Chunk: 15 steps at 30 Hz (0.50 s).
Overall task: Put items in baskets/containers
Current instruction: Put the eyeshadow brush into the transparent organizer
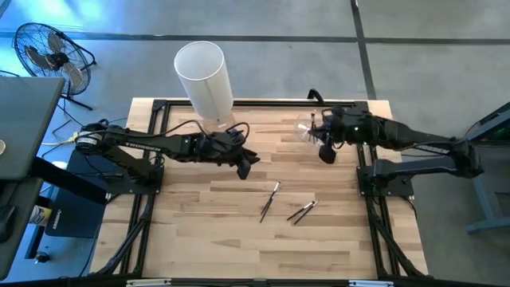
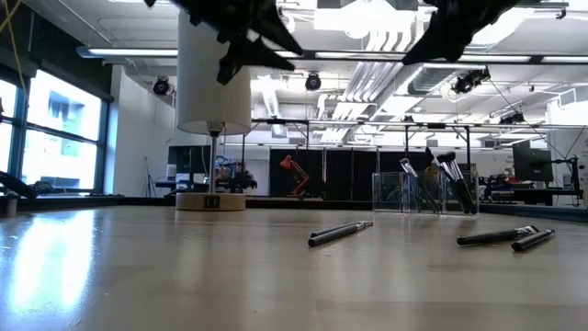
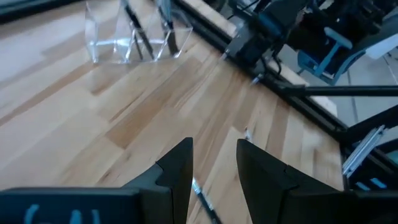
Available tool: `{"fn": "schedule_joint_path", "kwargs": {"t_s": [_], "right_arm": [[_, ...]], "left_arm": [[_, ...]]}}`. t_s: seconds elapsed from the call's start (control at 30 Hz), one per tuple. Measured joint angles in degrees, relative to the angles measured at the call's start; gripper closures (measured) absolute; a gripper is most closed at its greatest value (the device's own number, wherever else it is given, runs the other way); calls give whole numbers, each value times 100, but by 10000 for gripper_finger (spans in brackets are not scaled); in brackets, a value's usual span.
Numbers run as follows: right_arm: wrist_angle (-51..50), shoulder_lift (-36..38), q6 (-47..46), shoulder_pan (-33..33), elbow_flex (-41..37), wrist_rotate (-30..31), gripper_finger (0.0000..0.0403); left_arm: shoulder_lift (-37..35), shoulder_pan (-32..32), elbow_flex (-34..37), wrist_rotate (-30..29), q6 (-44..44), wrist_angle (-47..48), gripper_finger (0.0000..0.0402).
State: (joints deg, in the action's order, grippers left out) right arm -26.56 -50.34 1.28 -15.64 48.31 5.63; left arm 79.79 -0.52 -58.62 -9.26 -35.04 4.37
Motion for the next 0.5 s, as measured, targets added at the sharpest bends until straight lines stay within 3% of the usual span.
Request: {"fn": "schedule_joint_path", "kwargs": {"t_s": [0.27, 0.33, 0.5], "right_arm": [[-2266, -414, -1936, 703, 135, -5, 399], [-2629, -473, -2352, 934, -7, -18, 401], [-2905, -462, -3335, 1535, -496, -68, 401]], "left_arm": [[468, -402, -919, -768, -14, 818, 280], [736, -467, -1329, -784, -178, 853, 280], [1633, -596, -2446, -777, -518, 2000, 280]]}}
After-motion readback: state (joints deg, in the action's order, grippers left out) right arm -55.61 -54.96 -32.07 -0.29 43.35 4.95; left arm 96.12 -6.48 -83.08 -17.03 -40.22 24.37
